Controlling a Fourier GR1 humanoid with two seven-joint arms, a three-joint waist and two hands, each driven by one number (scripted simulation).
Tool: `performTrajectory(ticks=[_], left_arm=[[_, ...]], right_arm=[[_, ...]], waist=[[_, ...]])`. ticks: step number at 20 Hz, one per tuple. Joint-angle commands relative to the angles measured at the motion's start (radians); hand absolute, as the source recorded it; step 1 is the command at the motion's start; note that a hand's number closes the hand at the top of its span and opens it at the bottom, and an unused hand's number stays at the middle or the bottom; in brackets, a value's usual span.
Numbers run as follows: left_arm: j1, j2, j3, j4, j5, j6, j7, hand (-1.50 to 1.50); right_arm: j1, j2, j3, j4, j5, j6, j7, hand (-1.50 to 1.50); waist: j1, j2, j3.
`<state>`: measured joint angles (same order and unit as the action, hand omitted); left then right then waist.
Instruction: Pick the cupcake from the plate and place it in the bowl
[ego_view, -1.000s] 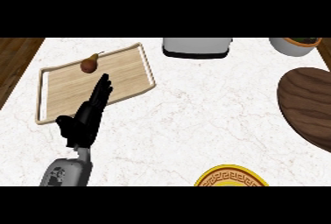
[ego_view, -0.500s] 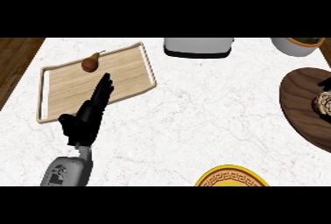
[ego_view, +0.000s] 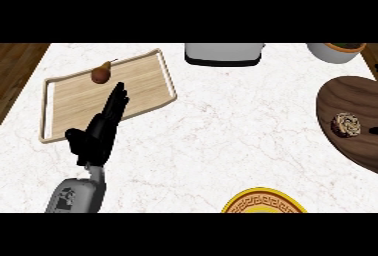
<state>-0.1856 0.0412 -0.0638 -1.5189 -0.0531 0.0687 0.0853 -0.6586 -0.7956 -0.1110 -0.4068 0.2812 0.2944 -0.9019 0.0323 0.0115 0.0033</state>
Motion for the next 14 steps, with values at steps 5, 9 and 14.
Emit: performTrajectory(ticks=[5, 9, 14], left_arm=[[0.033, 0.009, 0.007, 0.012, 0.008, -0.020, -0.041, 0.00], [0.018, 0.017, 0.025, 0.001, 0.023, -0.022, -0.005, 0.00], [-0.009, 0.005, 0.011, 0.004, -0.007, 0.003, -0.007, 0.00]], right_arm=[[-0.044, -0.087, -0.114, 0.137, -0.123, 0.218, -0.071, -1.50], [-0.058, -0.146, -0.119, 0.163, -0.151, 0.360, 0.003, -1.50], [-0.036, -0.182, -0.144, 0.185, -0.202, 0.473, 0.027, -1.50]], waist=[[-0.003, 0.002, 0.000], [-0.007, -0.001, 0.000], [-0.008, 0.005, 0.003]])
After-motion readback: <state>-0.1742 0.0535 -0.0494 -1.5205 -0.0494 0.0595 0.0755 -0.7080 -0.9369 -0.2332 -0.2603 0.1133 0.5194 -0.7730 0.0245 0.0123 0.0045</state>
